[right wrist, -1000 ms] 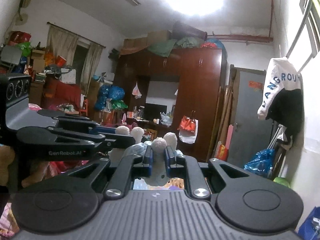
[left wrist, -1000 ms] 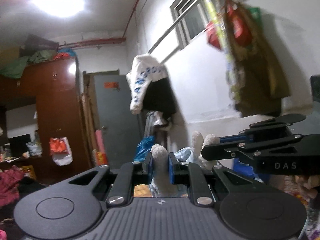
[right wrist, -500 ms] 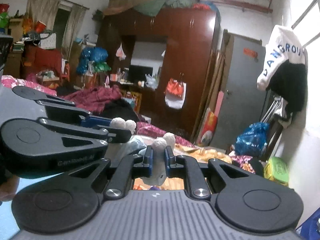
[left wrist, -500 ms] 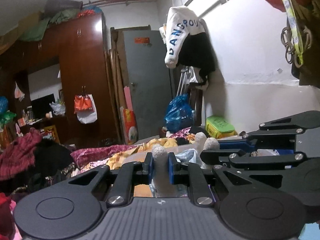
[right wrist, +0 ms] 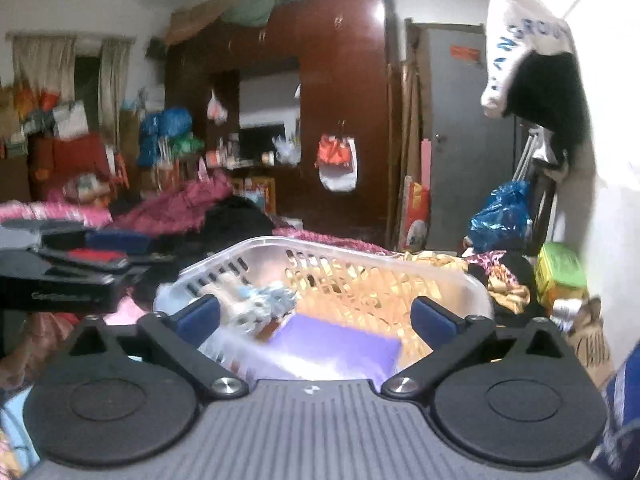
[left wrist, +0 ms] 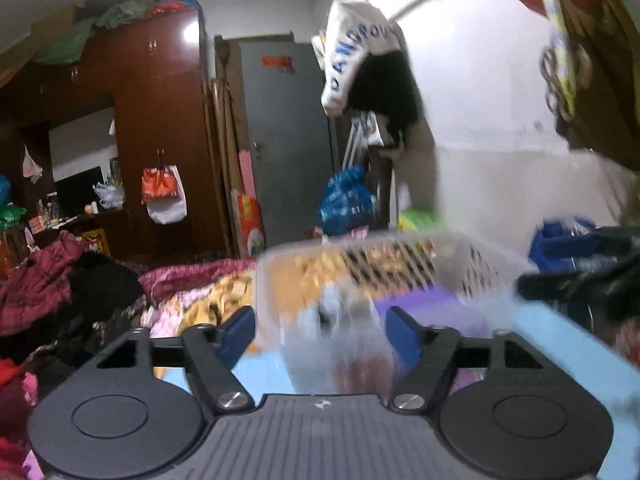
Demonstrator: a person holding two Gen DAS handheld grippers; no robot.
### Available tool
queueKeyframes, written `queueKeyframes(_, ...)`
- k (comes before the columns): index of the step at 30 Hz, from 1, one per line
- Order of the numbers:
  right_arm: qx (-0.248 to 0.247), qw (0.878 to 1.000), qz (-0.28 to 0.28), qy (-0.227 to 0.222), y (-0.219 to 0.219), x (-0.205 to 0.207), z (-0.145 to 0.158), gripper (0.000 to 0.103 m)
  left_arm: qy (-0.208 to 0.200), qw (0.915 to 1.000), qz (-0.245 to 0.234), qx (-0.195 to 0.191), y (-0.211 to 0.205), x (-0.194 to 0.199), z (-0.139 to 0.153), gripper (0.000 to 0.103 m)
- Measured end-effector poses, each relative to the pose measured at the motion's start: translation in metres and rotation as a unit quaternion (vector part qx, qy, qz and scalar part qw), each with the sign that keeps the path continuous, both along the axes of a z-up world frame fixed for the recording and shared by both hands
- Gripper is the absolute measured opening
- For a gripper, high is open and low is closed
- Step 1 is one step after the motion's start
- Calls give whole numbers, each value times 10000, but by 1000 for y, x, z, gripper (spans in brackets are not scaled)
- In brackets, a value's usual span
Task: Organize objects
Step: 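Lift the plush toy and drop it into the basket, then grasp the pink box with the left gripper while the right grasps the purple box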
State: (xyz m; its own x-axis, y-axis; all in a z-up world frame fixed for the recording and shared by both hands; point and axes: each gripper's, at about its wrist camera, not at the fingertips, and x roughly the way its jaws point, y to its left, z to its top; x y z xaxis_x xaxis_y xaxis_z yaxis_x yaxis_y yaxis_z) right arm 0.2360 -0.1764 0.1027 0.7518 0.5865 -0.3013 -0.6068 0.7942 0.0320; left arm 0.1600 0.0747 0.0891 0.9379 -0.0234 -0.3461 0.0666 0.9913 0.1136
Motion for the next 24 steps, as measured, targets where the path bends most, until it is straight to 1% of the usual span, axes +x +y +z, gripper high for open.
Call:
queueKeyframes(2,247,9992,39,312,-27,-14,-10,103,187,9998,-7,23,-5,-6,-15,77)
queueKeyframes(4,405,9971,-8,639,-43,-21,-21,103,467,9989,-3,-69,-8,-2,-30,77)
queueKeyframes(6,491,9937,-39,1011,-47,-21,-34,103,674,9977,-9,-81,-10,13,-43,77)
queueKeyframes(7,454,9918,-39,1198,-43,-19,-41,103,782,9969,36,-66,-11,21,-51,77)
queueKeyframes(8,370,9907,-47,1310,-35,-9,-42,103,889,9960,105,-73,-10,29,-59,77)
queueKeyframes(10,227,9897,-128,1408,-17,-1,-48,103,1055,9941,159,-174,-6,40,-72,77)
queueKeyframes(12,140,9884,-192,1499,1,9,-55,100,1220,9915,174,-409,-1,47,-82,77)
queueKeyframes(13,134,9871,-201,1585,7,11,-61,97,1260,9906,153,-513,3,48,-85,78)
queueKeyframes(15,241,9831,-231,1798,15,17,-69,96,1262,9895,138,-690,11,49,-86,78)
queueKeyframes(17,197,9804,-257,1942,22,19,-75,91,1240,9897,230,-676,14,48,-85,77)
queueKeyframes(19,93,9805,-321,1935,27,20,-76,87,1214,9902,310,-616,15,49,-85,77)
queueKeyframes(23,115,9799,-461,1939,26,23,-73,79,1270,9881,256,-825,19,56,-86,77)
queueKeyframes(24,138,9796,-487,1943,25,23,-72,75,1271,9880,262,-840,18,58,-87,77)
